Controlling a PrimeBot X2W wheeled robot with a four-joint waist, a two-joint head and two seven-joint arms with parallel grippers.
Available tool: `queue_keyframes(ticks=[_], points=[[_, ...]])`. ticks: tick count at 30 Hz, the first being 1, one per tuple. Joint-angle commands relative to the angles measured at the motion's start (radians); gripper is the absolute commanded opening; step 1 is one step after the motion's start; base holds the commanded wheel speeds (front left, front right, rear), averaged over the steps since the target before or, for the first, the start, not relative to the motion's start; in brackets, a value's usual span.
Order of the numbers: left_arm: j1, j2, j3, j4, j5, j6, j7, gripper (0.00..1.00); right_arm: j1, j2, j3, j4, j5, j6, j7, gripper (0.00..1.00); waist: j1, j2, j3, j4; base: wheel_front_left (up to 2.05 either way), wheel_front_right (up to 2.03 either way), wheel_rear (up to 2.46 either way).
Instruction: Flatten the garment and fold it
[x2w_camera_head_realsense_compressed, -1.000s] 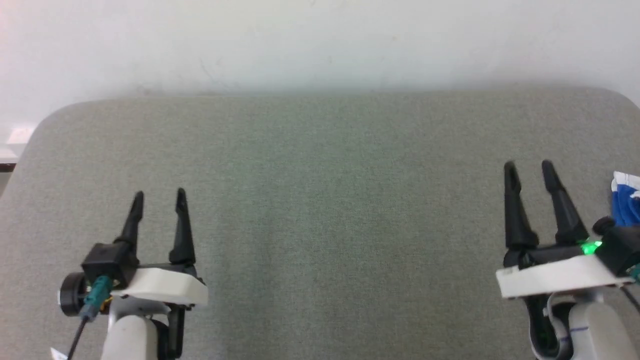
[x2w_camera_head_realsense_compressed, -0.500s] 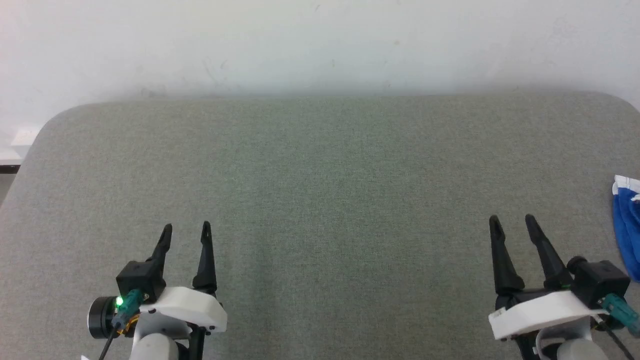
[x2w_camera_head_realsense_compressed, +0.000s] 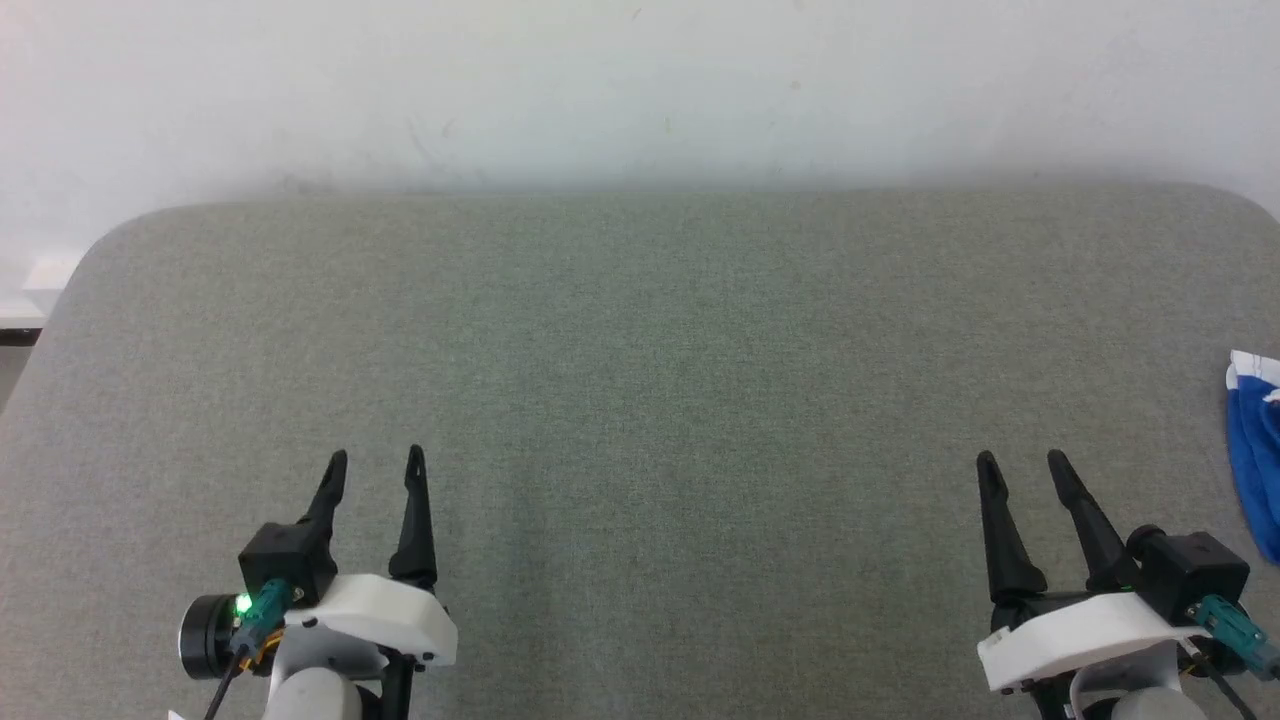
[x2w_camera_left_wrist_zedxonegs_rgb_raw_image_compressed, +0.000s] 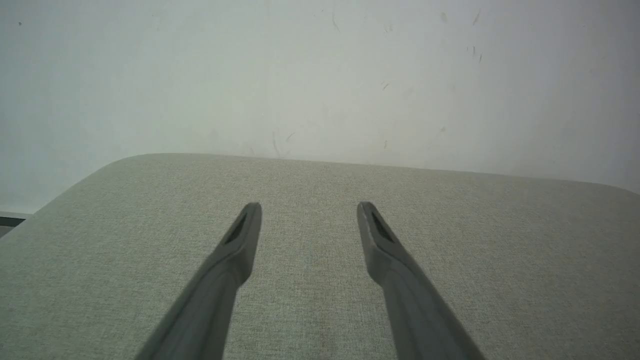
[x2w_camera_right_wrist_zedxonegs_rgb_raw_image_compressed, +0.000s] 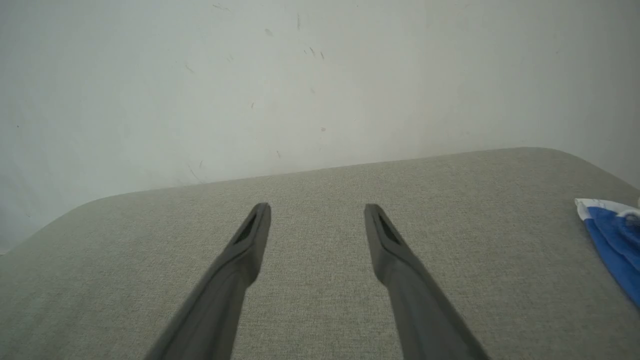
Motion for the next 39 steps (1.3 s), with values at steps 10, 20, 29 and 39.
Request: queue_keyframes(ticks=[10,20,29,39], points=[[0.004,0.0,0.001,-0.011,0.004,0.001,0.01,0.0,0.001,0.0,-0.002,-0.007,-0.009,0.0,0.01,0.0,0.0,0.0,-0.001,-0.002,0.0,0.0,0.0],[0.014,-0.001,-0.001,-0.036,0.013,0.002,0.031,0.0,0.002,0.0,0.0,-0.024,-0.028,0.0,0.03,0.0,0.0,0.0,-0.002,-0.006,0.0,0.0,0.0],[0.022,-0.001,-0.002,-0.057,0.021,0.003,0.047,0.0,0.003,0.0,0.001,-0.037,-0.043,0.0,0.047,0.0,0.0,0.0,-0.004,-0.01,0.0,0.0,0.0],[0.032,-0.001,-0.004,-0.082,0.03,0.004,0.067,0.0,0.004,0.0,0.002,-0.054,-0.062,0.0,0.067,0.0,0.0,0.0,-0.005,-0.014,0.0,0.0,0.0]])
